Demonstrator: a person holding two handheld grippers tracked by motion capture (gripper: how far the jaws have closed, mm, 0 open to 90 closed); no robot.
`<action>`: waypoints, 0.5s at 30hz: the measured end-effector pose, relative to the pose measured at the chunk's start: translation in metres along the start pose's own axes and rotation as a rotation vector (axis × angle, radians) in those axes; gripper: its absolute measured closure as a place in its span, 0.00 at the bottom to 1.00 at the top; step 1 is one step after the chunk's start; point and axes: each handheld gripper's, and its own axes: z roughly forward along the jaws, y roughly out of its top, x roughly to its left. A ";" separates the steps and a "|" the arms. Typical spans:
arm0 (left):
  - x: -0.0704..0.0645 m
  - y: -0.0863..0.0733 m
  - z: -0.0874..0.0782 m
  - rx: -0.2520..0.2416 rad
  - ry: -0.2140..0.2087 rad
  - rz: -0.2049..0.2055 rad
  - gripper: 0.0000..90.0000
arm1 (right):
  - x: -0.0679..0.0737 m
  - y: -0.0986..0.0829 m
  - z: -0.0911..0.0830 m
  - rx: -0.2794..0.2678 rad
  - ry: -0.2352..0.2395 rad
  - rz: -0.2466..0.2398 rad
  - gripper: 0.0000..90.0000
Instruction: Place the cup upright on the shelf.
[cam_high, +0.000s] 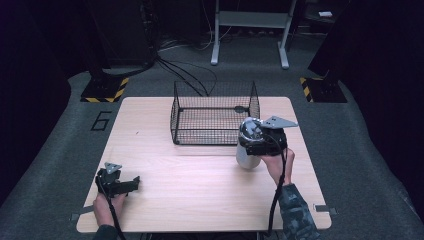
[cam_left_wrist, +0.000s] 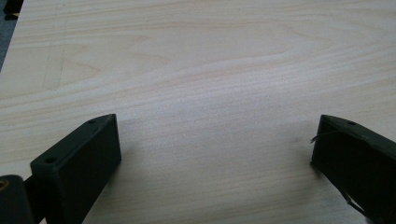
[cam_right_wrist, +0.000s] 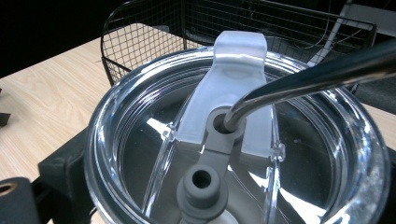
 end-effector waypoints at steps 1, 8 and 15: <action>0.000 0.000 0.000 0.002 0.000 -0.002 0.01 | 0.000 0.002 0.000 0.003 0.001 0.000 0.04; 0.000 0.000 0.000 0.001 0.000 0.002 0.01 | 0.003 0.012 0.002 0.003 0.013 -0.015 0.04; 0.000 0.000 0.000 -0.001 0.000 0.002 0.01 | 0.005 0.025 0.004 0.001 0.028 -0.023 0.04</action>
